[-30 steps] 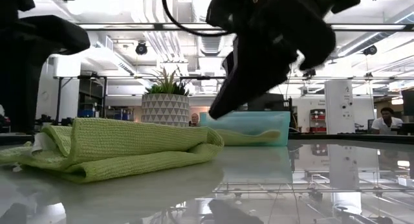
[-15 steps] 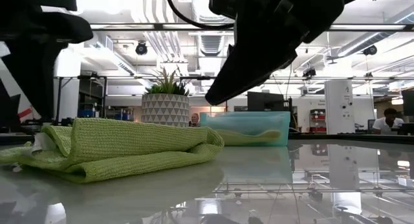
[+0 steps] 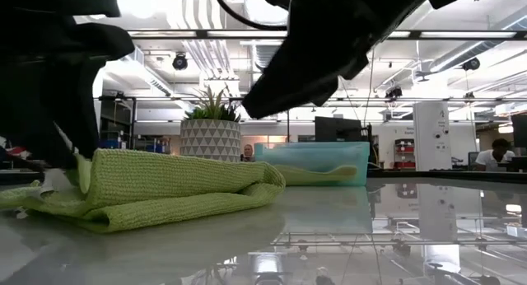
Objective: Fold microfiber towels
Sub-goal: Fold the green microfiber cloth
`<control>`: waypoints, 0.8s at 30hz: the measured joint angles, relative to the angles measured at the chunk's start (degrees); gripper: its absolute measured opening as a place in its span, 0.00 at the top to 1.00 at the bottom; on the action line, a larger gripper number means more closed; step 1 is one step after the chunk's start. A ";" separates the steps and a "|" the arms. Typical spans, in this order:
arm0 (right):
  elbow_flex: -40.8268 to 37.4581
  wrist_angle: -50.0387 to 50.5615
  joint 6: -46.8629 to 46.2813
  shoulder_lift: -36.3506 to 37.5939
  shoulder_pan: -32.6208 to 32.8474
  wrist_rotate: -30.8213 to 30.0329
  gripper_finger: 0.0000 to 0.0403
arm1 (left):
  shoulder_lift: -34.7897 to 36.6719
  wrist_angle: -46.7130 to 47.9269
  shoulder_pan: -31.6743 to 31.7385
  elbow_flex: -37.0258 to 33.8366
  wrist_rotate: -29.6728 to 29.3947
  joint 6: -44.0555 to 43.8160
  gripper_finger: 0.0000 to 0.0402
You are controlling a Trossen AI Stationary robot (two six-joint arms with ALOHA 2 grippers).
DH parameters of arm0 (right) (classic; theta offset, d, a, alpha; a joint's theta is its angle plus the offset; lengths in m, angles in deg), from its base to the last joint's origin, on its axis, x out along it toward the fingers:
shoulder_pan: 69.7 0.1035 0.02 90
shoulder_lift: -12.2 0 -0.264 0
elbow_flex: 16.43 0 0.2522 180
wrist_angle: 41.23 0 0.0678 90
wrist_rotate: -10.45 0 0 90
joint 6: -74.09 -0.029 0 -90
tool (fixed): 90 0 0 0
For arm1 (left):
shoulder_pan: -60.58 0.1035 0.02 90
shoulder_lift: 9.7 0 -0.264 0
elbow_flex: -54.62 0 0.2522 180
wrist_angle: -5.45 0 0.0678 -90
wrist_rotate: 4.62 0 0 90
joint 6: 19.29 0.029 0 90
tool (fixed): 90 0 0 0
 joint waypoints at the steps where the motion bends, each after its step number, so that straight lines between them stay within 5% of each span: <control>1: -0.40 -1.54 0.02 0.00 0.15 0.02 0.65 | 0.00 -0.01 0.04 0.00 0.00 0.01 0.80; 5: -1.09 -8.11 0.80 -0.89 0.17 0.09 0.65 | 0.00 -0.01 0.12 0.00 0.04 0.39 0.97; 16: 3.92 -19.28 9.21 -7.94 0.03 4.04 0.68 | 6.47 0.47 0.68 0.72 4.24 0.05 1.00; 24: 14.51 -8.89 5.30 -12.64 1.25 5.45 0.68 | 9.37 -0.01 1.12 0.72 4.84 -2.87 1.00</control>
